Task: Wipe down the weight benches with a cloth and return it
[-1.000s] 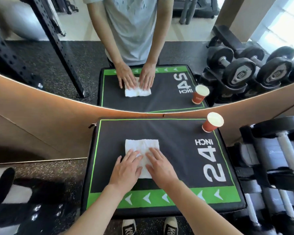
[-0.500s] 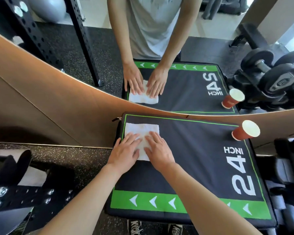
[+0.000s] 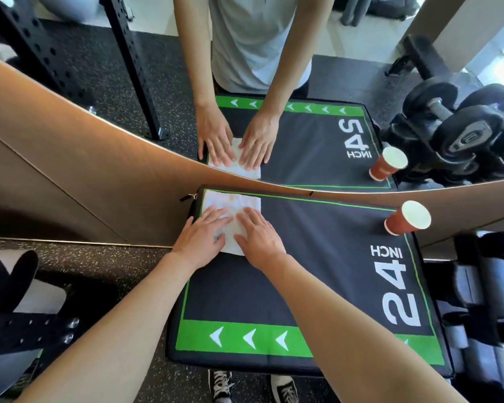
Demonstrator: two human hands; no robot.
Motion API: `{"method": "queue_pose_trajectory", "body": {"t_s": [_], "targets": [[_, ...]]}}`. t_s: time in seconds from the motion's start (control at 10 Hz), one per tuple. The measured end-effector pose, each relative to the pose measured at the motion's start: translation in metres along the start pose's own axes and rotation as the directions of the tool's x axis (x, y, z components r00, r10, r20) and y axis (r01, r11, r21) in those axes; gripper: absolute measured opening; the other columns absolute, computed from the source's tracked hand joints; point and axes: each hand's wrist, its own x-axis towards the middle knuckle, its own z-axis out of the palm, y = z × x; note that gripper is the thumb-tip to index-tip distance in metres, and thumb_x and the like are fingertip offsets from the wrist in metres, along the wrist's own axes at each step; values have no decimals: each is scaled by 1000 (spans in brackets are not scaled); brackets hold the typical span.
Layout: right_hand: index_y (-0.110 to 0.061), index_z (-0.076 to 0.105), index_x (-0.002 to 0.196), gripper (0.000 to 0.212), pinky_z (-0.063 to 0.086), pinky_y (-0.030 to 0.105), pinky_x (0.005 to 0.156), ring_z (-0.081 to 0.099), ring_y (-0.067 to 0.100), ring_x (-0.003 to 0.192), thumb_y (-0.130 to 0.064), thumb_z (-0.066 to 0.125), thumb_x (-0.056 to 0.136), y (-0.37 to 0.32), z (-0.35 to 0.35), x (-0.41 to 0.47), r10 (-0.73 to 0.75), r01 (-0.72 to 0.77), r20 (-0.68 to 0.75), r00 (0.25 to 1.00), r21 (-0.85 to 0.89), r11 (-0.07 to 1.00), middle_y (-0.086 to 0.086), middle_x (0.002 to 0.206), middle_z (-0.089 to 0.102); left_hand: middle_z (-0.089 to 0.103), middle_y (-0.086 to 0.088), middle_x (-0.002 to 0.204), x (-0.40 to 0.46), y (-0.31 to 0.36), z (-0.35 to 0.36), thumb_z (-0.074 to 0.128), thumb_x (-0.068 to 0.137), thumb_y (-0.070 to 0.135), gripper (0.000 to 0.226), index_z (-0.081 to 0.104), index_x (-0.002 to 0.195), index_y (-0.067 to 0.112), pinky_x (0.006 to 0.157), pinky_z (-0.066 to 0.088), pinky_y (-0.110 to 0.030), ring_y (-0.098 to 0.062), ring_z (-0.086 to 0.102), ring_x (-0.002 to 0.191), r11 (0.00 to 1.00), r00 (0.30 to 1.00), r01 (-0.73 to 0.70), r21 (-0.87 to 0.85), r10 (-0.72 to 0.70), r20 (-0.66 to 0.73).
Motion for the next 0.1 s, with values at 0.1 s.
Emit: {"method": "queue_pose_trajectory", "body": {"t_s": [0.1], "targets": [[-22,23,163,64,20,43,127,6,21,160,-39,49,107,4,-11,-9,-20,19,14,1000,7,1000,1,173,8,13,14,173,-14,15,1,47,107,23,54,37,159,35,126,13,-61,-10,0,161,998,998,57,23,-57,-21]]}}
